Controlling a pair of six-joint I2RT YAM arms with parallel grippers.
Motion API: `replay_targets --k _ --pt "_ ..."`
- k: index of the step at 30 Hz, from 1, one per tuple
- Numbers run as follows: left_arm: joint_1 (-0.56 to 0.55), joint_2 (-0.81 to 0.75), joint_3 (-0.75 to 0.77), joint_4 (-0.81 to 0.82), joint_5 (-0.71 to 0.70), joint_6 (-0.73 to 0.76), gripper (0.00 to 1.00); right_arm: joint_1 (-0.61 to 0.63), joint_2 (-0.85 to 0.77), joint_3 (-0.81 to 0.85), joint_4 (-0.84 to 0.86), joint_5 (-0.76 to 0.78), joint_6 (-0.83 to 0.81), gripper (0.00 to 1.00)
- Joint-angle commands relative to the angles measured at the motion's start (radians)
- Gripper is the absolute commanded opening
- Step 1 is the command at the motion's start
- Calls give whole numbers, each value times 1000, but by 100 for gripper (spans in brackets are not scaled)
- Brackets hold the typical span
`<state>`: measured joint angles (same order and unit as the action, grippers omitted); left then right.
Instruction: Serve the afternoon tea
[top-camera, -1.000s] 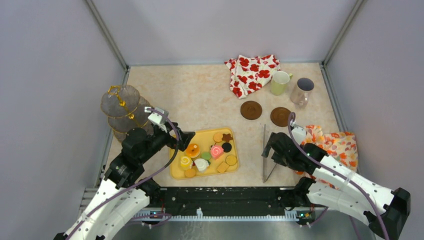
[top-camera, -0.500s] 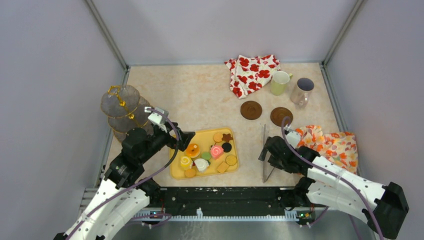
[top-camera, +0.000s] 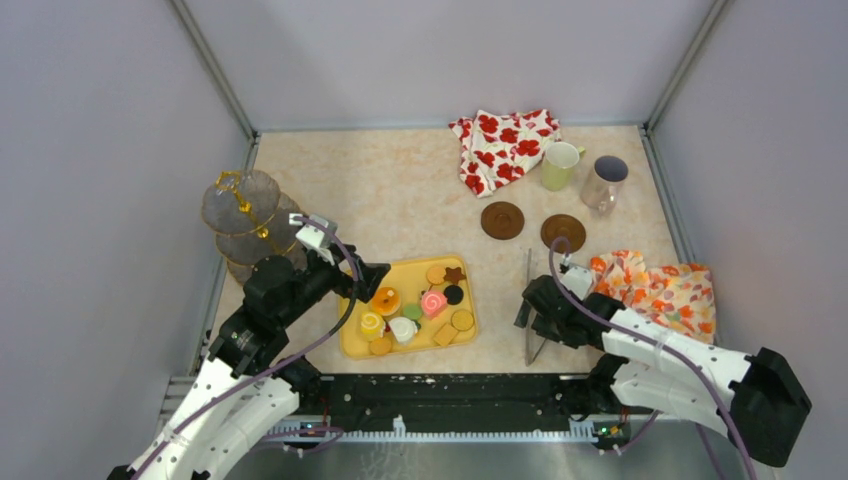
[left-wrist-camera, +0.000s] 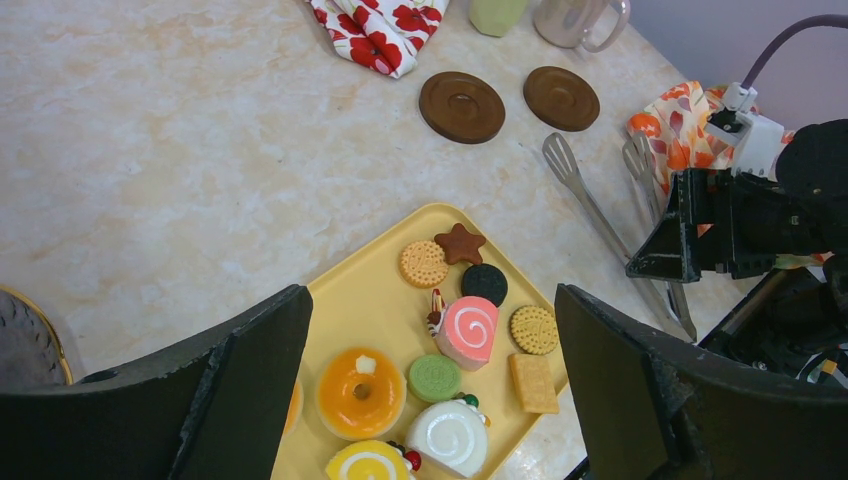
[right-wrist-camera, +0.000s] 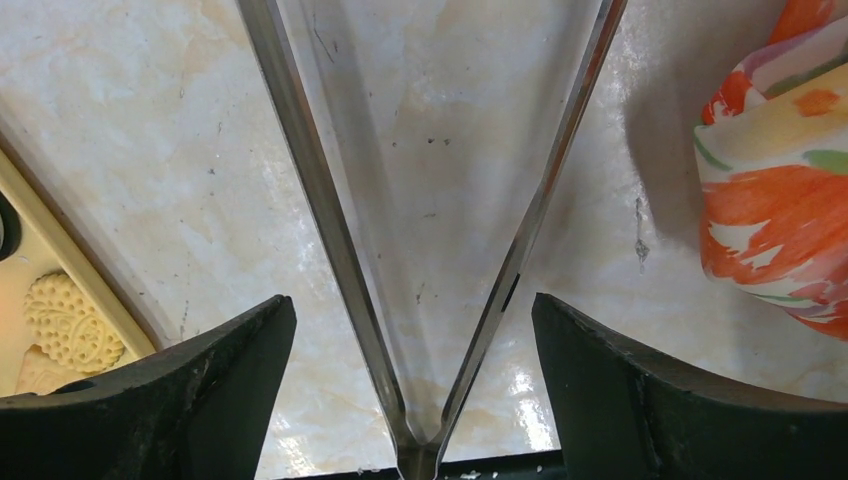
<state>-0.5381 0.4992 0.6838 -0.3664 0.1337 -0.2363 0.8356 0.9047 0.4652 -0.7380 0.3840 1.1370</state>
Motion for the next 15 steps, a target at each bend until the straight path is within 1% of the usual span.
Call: replay_targets --k 1,9,15 --pt "4 -14 -7 43 -9 8 98 10 27 0 42 25 -24 88" --pt "3 -10 -9 46 -5 8 98 11 72 -13 81 37 -58 79" --pt "4 -7 -10 48 -5 8 98 35 128 2 51 130 -49 76"
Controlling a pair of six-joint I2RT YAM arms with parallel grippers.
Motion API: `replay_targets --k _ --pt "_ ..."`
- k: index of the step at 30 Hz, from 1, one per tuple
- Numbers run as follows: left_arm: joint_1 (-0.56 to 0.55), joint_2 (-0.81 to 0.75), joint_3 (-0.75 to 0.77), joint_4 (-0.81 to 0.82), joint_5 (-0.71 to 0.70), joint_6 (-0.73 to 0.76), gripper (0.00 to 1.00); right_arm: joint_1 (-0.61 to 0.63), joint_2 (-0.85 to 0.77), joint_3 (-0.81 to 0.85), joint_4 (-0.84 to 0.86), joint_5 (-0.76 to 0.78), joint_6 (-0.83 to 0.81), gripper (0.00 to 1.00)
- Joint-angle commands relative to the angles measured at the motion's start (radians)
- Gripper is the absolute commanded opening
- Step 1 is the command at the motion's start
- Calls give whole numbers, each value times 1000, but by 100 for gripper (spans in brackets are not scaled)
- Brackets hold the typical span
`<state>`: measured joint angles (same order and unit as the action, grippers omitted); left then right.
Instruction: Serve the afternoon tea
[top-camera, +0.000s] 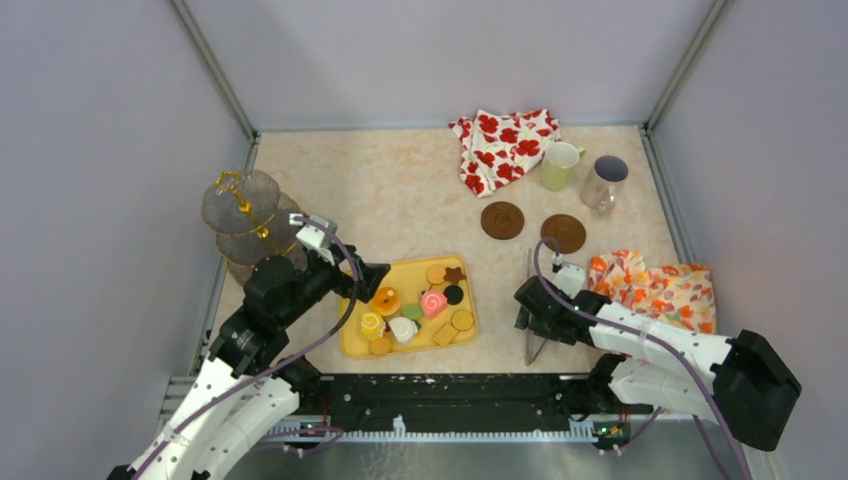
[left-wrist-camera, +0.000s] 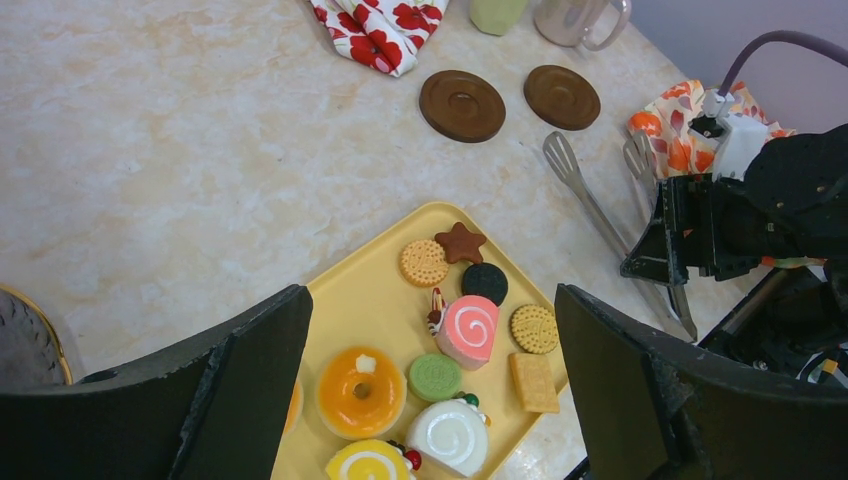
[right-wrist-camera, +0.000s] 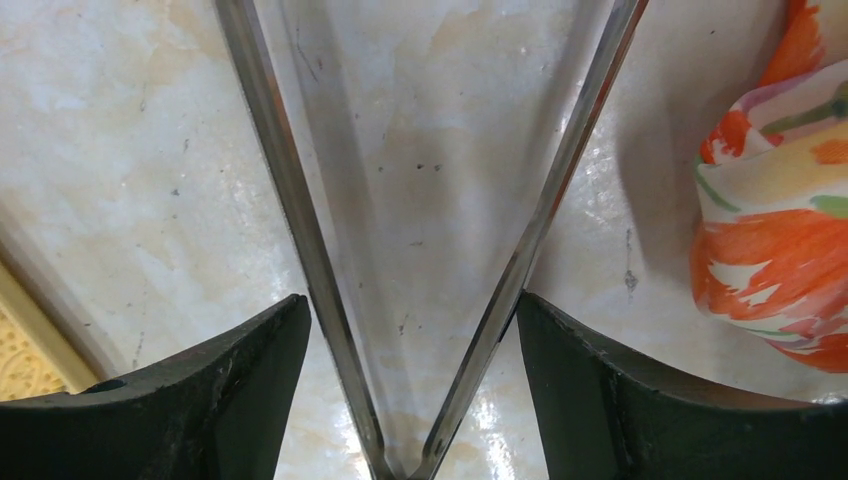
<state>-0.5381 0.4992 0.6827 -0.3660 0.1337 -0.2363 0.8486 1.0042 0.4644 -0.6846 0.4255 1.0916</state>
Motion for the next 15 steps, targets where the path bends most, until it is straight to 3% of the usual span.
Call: replay_targets --k 1,11,15 --pt "4 -8 -9 47 -5 8 98 23 38 2 1 94 -4 76" --pt "3 -10 -6 46 -9 9 98 26 81 0 94 93 -84 77" --pt "3 -12 -7 46 -10 9 98 26 78 -16 165 28 -154 79"
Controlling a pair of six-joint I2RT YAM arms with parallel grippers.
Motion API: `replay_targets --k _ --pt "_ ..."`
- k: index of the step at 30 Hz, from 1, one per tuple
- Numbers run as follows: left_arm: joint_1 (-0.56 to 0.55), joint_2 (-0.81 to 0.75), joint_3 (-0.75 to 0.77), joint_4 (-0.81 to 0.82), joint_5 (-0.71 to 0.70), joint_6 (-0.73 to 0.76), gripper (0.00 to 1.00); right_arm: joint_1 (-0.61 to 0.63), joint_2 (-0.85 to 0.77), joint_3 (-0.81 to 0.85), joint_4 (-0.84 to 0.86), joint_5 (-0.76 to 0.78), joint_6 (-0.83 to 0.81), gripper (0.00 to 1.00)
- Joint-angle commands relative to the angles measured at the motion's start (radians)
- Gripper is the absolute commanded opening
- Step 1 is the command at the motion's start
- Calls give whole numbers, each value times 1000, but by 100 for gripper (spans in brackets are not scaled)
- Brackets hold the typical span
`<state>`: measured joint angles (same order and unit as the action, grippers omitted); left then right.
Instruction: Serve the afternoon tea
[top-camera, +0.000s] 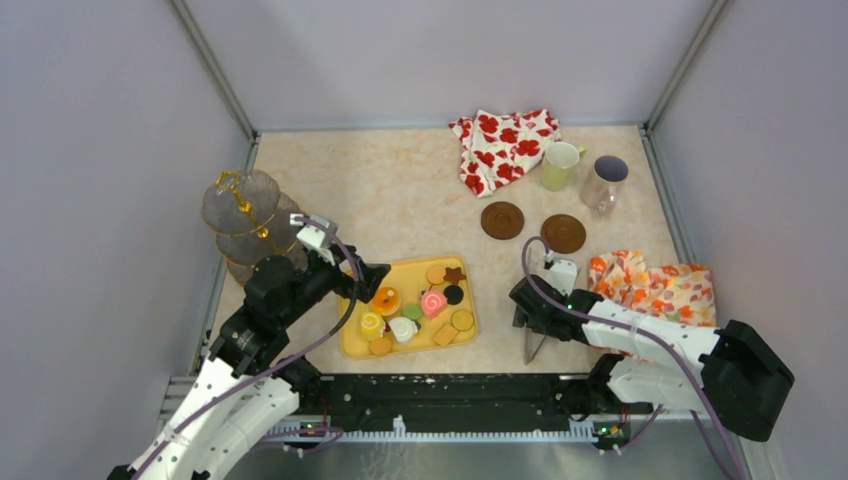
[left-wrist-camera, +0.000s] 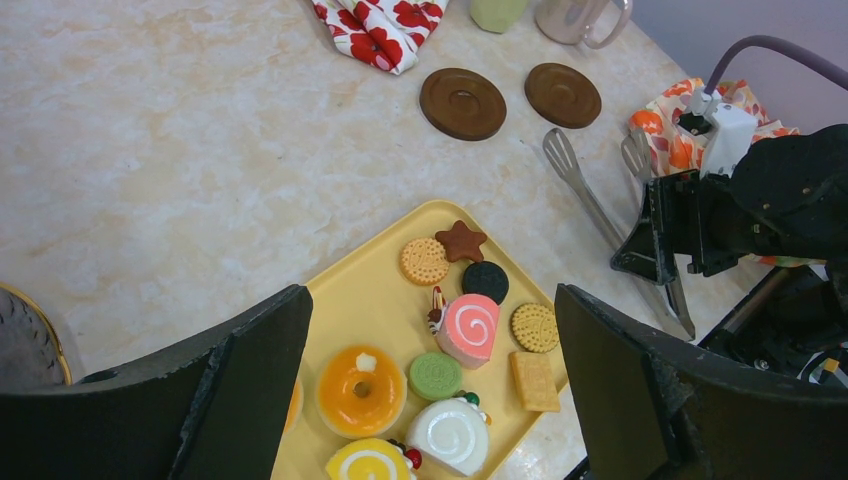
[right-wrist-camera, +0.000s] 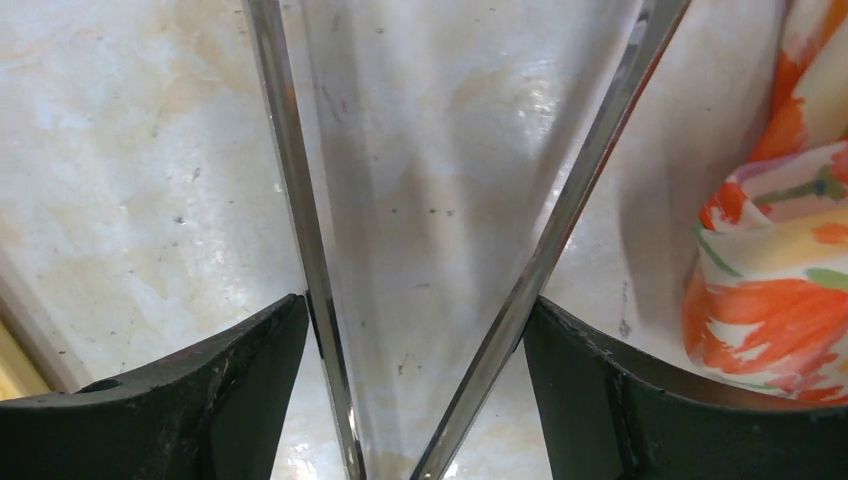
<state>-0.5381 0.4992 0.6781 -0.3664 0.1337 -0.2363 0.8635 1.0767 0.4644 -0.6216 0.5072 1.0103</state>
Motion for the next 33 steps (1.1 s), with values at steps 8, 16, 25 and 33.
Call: replay_targets --k 8,16,25,33 --pt "3 -18 -2 46 -10 9 98 11 11 -23 63 -40 -52 76" --pt "3 -21 -3 44 -10 9 98 11 -72 41 -76 -15 -24 69" --pt "3 -23 -4 46 -5 6 98 21 -168 98 -155 -31 -10 65" --pt "4 -16 -4 47 -3 6 98 35 -194 232 -288 -10 -18 63"
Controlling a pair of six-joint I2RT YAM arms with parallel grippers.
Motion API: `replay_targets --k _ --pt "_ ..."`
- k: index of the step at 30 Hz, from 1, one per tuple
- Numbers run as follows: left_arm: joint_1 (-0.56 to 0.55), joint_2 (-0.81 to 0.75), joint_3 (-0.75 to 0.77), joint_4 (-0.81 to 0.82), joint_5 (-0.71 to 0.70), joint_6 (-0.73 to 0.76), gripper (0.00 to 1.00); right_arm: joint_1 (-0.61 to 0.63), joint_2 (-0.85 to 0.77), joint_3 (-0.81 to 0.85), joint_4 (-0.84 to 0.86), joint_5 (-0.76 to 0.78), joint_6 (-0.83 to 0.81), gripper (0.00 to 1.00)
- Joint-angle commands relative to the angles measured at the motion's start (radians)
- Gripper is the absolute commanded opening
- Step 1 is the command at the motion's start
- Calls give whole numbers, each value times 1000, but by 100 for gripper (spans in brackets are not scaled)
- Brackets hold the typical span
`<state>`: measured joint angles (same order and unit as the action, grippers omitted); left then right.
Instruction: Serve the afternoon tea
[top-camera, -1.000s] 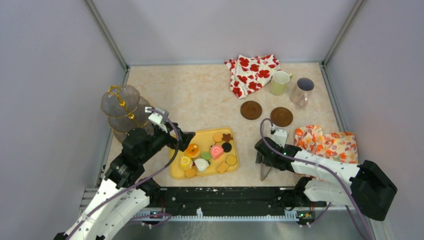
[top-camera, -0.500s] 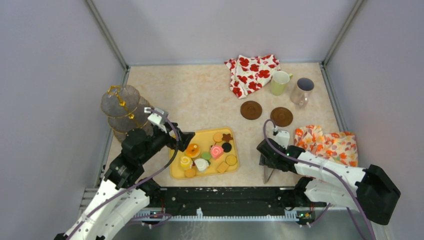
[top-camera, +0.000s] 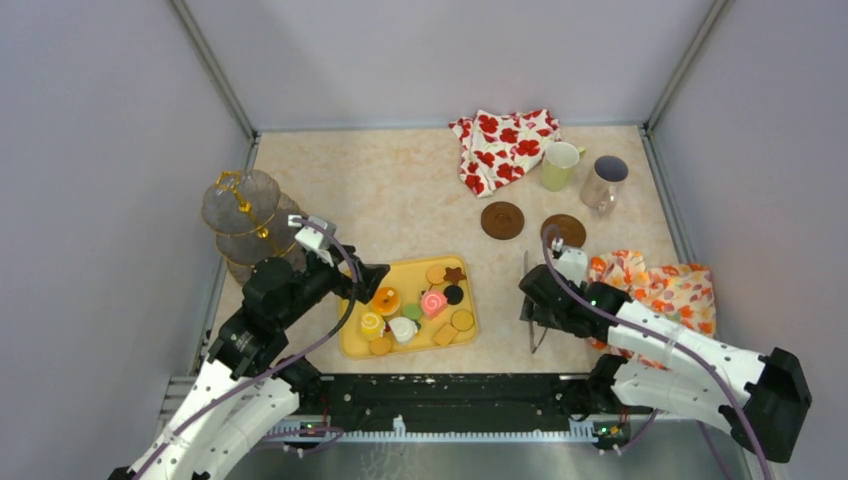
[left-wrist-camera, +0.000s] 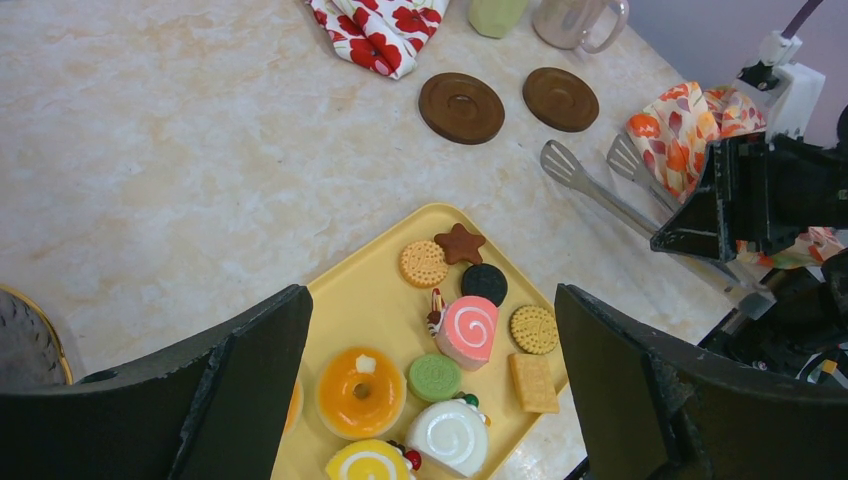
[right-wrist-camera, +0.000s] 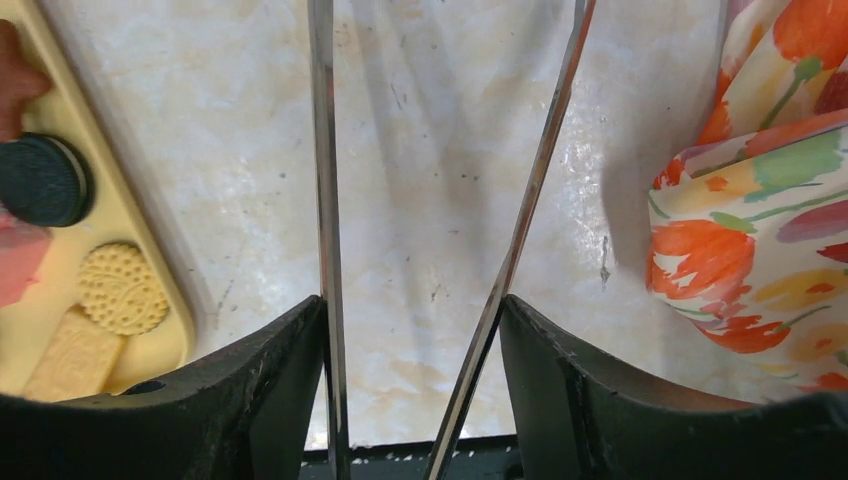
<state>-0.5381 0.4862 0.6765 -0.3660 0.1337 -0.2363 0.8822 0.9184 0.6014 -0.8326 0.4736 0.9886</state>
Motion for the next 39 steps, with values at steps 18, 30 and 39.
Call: replay_targets --k 18,30,39 --pt "3 4 -4 47 5 6 98 18 -158 192 -8 -125 -229 61" --pt "4 -4 -4 31 -55 6 98 18 -202 174 220 -203 -412 60" --pt "3 -10 7 12 -119 8 98 20 -150 150 348 -398 -486 53"
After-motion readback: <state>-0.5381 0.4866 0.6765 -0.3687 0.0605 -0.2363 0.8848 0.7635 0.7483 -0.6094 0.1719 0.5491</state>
